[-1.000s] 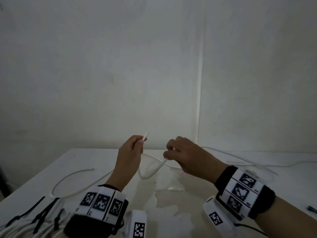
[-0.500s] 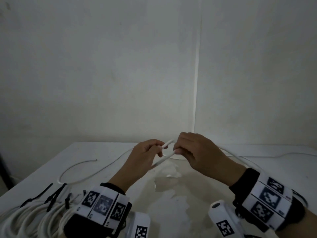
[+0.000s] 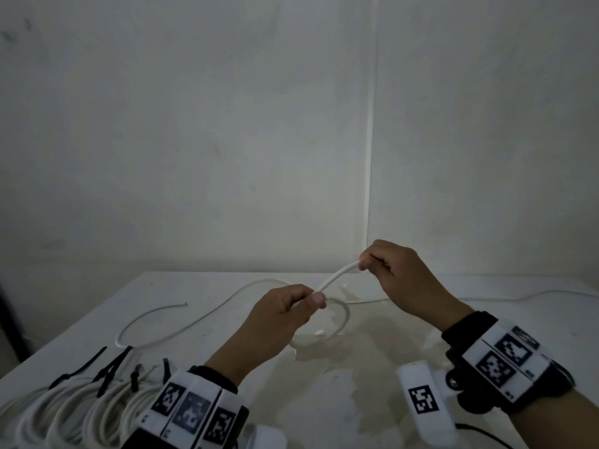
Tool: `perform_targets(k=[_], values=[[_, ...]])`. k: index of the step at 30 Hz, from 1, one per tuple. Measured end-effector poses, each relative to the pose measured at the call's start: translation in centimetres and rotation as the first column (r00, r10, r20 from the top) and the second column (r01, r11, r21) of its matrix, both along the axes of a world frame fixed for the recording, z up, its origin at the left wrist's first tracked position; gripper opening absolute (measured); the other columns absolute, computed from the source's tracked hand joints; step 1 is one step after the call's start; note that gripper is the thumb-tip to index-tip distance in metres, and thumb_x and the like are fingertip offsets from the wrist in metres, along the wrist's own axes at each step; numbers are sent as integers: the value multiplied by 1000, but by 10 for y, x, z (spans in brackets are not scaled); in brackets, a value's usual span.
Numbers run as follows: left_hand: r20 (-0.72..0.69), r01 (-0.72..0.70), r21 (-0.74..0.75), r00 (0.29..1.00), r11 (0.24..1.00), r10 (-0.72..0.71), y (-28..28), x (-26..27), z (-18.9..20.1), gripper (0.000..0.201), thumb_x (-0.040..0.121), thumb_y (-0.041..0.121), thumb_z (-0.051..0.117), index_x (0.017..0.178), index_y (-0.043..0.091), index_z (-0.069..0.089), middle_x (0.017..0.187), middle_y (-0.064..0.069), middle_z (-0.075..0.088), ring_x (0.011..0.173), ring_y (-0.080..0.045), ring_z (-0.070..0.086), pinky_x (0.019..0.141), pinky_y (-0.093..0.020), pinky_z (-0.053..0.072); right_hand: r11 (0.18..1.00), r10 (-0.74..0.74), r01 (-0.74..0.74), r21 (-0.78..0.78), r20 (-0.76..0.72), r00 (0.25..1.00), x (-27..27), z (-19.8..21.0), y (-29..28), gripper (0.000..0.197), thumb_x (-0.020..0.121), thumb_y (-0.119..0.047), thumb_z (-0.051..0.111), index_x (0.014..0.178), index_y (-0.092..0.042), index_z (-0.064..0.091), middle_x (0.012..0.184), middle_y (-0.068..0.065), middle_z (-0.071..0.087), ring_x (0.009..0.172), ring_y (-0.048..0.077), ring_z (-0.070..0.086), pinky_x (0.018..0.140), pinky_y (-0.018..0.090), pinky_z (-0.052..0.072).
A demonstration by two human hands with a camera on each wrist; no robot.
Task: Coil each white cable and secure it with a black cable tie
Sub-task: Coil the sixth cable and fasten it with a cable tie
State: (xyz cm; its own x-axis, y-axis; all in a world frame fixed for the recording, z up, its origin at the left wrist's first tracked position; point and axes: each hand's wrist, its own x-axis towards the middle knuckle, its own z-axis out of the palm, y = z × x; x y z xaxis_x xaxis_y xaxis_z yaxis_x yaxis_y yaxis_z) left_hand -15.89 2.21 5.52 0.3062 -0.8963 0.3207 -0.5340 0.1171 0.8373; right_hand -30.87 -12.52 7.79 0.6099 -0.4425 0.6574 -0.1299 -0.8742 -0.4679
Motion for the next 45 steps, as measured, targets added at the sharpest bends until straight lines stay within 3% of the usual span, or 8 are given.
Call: perform_targets(k=[11,14,19,23,26,30,41,45], values=[[86,9,-22,996,1000,-7,-6,6,-1,33,65,65,43,64,37,61,51,18,49,52,2,45,64,-24,37,995,-76,87,43,-222,972,-12,-3,-4,19,95,-18,47,81,-22,59,76,-14,56,70,1,52,70,17,36],[131,6,-20,991,1000,-3,-11,2,3,26,75,53,46,58,41,62,49,16,48,50,-1,42,61,-24,34,996,69,-81,-28,-290,955,-1,-13,19,32,94,-39,38,99,-20,64,92,-6,66,82,13,58,78,30,42],[50,25,-45,998,999,-22,-8,1,6,32,73,58,50,69,32,69,63,0,57,54,1,44,63,-18,39,940,257,-215,267,-135,957,0,-15,29,25,91,-50,42,88,-37,63,84,-4,66,77,15,57,70,28,43],[11,17,-21,1000,1000,-17,-9,-3,8,27,91,32,53,71,23,67,54,13,50,52,0,42,57,-10,35,927,266,-199,318,-182,947,-2,-5,28,25,94,-27,49,73,-33,60,66,-12,56,62,2,47,64,19,38],[-21,8,-29,1000,1000,-9,-9,-4,11,27,91,27,50,73,19,67,48,14,46,52,0,40,55,-10,33,906,276,-208,368,-140,951,-8,5,26,24,94,-20,48,81,-20,68,79,-14,66,73,-4,58,70,9,41],[-38,-3,-45,999,999,1,-9,-7,14,27,92,25,49,73,17,65,47,14,46,51,0,40,52,-8,31,814,356,-283,507,-50,933,-9,8,36,25,97,-12,40,103,-6,64,74,1,66,55,-10,54,53,4,39],[-59,-132,-81,990,988,128,-11,-12,15,26,82,32,65,57,23,65,44,9,51,44,-2,38,45,-9,27,810,283,-219,545,-35,959,-5,6,37,21,95,-16,47,82,-11,64,82,4,73,40,1,43,46,12,37],[-74,-177,-93,983,980,170,-11,-12,17,24,79,33,68,59,20,66,44,8,53,41,-2,38,43,-9,27,798,282,-243,552,14,959,-2,4,39,17,92,-21,53,85,-10,65,77,3,70,57,-6,58,60,8,43]])
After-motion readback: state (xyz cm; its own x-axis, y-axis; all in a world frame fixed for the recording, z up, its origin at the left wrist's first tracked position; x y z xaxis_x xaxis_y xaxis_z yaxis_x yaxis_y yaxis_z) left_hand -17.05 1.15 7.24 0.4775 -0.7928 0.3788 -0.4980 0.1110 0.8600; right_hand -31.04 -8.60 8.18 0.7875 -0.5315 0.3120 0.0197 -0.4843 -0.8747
